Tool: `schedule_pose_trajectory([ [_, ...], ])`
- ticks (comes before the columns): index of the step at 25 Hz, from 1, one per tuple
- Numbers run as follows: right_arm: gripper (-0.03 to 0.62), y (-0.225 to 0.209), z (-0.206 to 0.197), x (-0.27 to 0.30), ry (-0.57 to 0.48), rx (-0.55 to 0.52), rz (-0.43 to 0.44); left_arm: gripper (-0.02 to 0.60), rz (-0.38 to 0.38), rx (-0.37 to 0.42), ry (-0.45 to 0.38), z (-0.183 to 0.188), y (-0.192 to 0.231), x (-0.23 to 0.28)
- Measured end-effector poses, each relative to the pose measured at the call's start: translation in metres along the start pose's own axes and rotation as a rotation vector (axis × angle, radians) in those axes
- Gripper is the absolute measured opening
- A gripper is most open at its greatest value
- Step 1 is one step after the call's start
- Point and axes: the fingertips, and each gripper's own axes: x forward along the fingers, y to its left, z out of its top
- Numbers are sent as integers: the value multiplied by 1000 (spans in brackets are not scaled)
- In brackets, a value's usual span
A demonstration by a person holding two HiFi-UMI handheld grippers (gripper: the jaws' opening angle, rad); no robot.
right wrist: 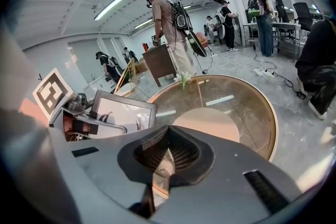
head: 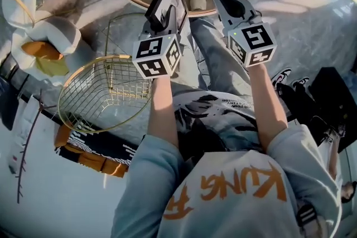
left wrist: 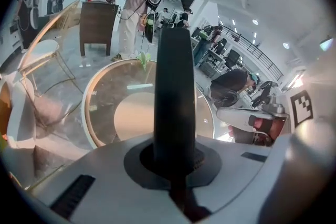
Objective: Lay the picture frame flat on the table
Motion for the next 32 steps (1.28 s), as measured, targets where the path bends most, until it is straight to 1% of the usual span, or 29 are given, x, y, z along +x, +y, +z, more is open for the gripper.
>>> schedule_pose_trajectory([
  [3,-3,1,-9,8,16,-8,3,26,-47,2,10,-8,0,12],
  [8,-3,-4,-19,19,37,-24,-2,26,-105,6,6,-10,1,27],
  [13,-3,-11,-20,22,55,-48,-7,26,-165,-60,3,-10,3,40],
  [16,-3,-11,-23,23,62,-51,-6,28,-182,-65,14,-9,8,49],
  [22,-3,-4,-23,27,79,-44,36,34,-212,-107,28,6,17,66],
  [29,-3,-10,-19,31,72,-27,19,49,-239,-53,71,17,14,85],
  [32,-3,-15,-17,32,66,-15,8,52,-256,-42,90,18,11,93],
])
